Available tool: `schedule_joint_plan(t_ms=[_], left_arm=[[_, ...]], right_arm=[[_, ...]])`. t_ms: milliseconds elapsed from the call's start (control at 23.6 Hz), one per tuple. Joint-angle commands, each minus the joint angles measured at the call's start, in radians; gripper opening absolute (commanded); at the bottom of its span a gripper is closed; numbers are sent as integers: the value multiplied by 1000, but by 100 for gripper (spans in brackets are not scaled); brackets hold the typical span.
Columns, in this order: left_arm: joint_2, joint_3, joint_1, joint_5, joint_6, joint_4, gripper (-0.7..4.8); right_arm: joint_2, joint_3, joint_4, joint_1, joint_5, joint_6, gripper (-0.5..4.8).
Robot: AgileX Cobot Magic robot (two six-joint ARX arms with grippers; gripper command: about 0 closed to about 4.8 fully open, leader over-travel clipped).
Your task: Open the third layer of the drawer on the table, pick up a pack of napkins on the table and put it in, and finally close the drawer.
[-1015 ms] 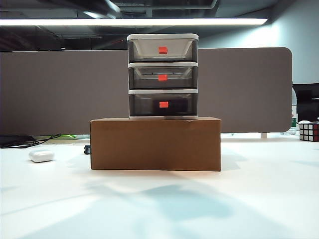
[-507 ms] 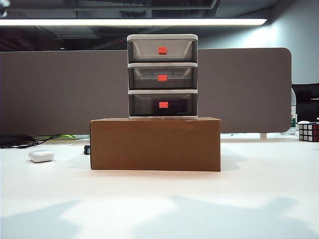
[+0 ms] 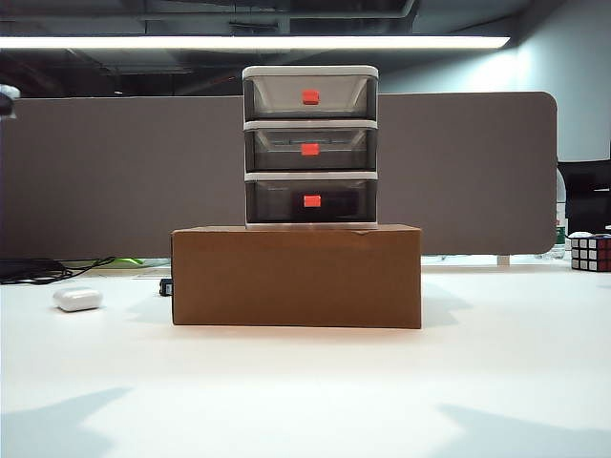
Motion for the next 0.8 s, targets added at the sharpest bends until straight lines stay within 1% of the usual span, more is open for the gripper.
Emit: schedule_joint_plan(t_ms=[42,127,254,296,381,465,550,592,634,719,761,803], left_arm=[[1,-42,2,29,39,78,-6],[1,-69,2,32,38,109,-6],[1,-91,2,35,44,148,-6],[1,-91,2,36,52,148,-6],[1,-91,6,35,95,136,-6],[1,-91,26,36,109,102,-6],[1,-91,70,36,117,66,-6],[1,-91,119,40,135,44,-6],[1,-91,149,56,142,38,-6],[1,-91,234,128,156,35,-6],[1,-91,324,209,158,40,-6],[1,-91,386,254,157,42,-6]], right_arm=[[-19,-100,206,7,-25,27,-6],[-24,-166,280,6,3,43,-6],[-24,-237,336,5,28,43,-6],[-24,-256,349,5,28,43,-6],[-25,-305,390,6,28,43,-6],[-24,-310,366,5,43,9,-6],[-25,-309,365,-7,59,-35,-6],[-25,-309,363,-18,88,-36,-6],[-25,-309,363,-26,106,-36,-6],[-25,-309,363,-53,132,-37,-6],[-25,-309,364,-86,133,-40,-6],[-25,-309,364,-111,133,-40,-6]])
